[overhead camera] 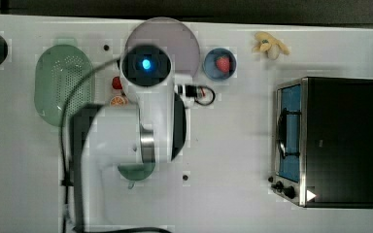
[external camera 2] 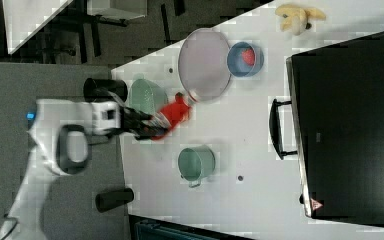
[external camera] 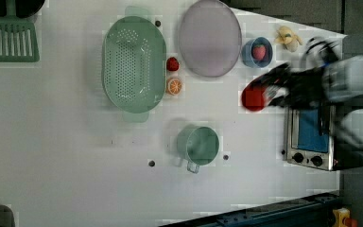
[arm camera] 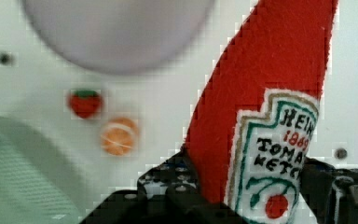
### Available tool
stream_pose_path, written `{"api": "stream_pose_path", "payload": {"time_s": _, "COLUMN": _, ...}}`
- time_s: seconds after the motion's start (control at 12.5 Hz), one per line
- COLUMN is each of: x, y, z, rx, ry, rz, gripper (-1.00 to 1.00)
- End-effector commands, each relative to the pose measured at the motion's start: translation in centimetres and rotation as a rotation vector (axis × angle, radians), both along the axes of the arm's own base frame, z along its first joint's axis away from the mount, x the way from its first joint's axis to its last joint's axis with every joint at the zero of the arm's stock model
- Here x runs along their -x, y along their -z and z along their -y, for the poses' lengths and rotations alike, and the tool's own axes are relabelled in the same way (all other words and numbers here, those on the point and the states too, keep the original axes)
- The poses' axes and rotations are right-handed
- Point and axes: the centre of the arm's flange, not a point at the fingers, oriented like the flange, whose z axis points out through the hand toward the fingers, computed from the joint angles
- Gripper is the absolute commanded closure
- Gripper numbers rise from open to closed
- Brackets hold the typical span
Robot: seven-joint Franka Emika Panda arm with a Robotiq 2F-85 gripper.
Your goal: Pick Ketchup from oven and place it on table.
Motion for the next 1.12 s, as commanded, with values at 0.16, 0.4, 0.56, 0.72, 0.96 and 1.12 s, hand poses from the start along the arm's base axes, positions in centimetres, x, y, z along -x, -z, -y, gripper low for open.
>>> {"api": "stream_pose_path", "payload": {"time_s": 0.16, "x": 1.9, "y": 4.9, "z": 10.3, "rx": 0.045, "ry": 0.199, "rz": 0.038, "gripper": -0.23}}
{"api": "stream_pose_path", "payload": {"time_s": 0.4, "x": 2.3, "y": 9.6, "z": 11.3, "rx": 0.070, "ry": 0.213, "rz": 0.049, "gripper": -0.23}}
{"api": "stream_pose_path", "payload": {"time_s": 0.56, "x": 2.7, "y": 12.0, "z": 11.4, "rx": 0.083, "ry": 0.213, "rz": 0.035, "gripper": -0.26}}
{"api": "stream_pose_path", "payload": {"time_s": 0.72, "x": 2.6, "y": 13.5, "z": 11.6, "rx": 0.092, "ry": 0.214, "rz": 0.054, "gripper": -0.69}}
{"api": "stream_pose_path", "payload": {"time_s": 0.96, "x": 1.7, "y": 11.2, "z": 11.8, "rx": 0.085, "ry": 0.240, "rz": 0.109, "gripper": -1.00}}
{"api": "stream_pose_path", "payload": {"time_s": 1.12, "x": 0.6, "y": 5.4, "z": 11.5, "rx": 0.058, "ry": 0.314, "rz": 0.176, "gripper": -1.00}}
